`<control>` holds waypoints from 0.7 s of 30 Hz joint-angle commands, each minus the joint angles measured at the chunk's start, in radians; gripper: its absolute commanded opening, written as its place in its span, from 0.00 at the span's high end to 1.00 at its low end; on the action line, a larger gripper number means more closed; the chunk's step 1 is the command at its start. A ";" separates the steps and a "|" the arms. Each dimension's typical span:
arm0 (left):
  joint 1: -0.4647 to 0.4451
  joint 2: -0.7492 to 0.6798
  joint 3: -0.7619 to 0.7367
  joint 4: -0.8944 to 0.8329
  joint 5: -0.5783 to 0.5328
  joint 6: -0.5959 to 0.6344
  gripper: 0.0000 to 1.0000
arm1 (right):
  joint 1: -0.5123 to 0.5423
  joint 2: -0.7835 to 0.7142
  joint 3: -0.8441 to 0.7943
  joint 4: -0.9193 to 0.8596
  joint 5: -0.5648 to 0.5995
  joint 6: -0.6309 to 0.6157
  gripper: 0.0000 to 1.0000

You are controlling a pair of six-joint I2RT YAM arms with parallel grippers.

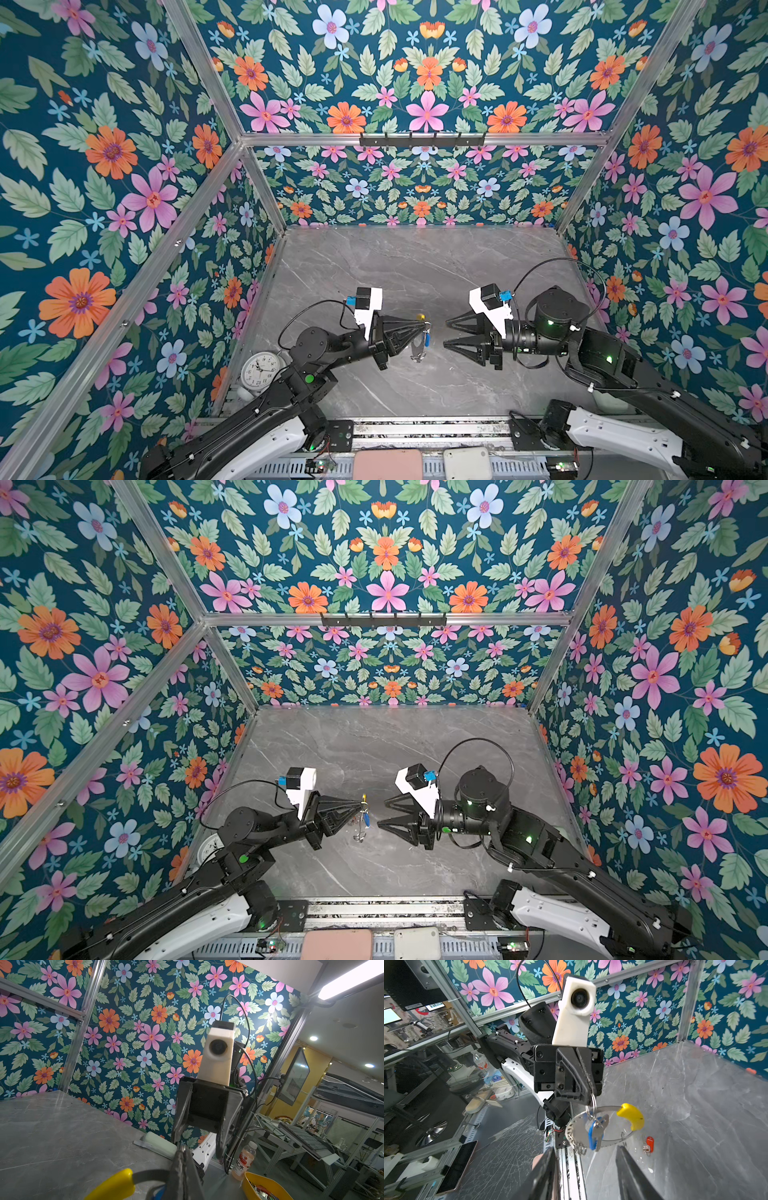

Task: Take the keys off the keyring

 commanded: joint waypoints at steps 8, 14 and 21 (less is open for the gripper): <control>0.000 0.001 -0.012 0.080 0.006 -0.004 1.00 | 0.002 0.086 0.033 0.123 -0.012 0.051 0.51; 0.001 -0.002 -0.019 0.088 0.008 -0.006 1.00 | 0.002 0.108 0.034 0.131 -0.041 0.062 0.68; 0.000 -0.011 -0.026 0.088 -0.003 -0.004 1.00 | 0.001 0.121 0.039 0.122 -0.066 0.070 0.78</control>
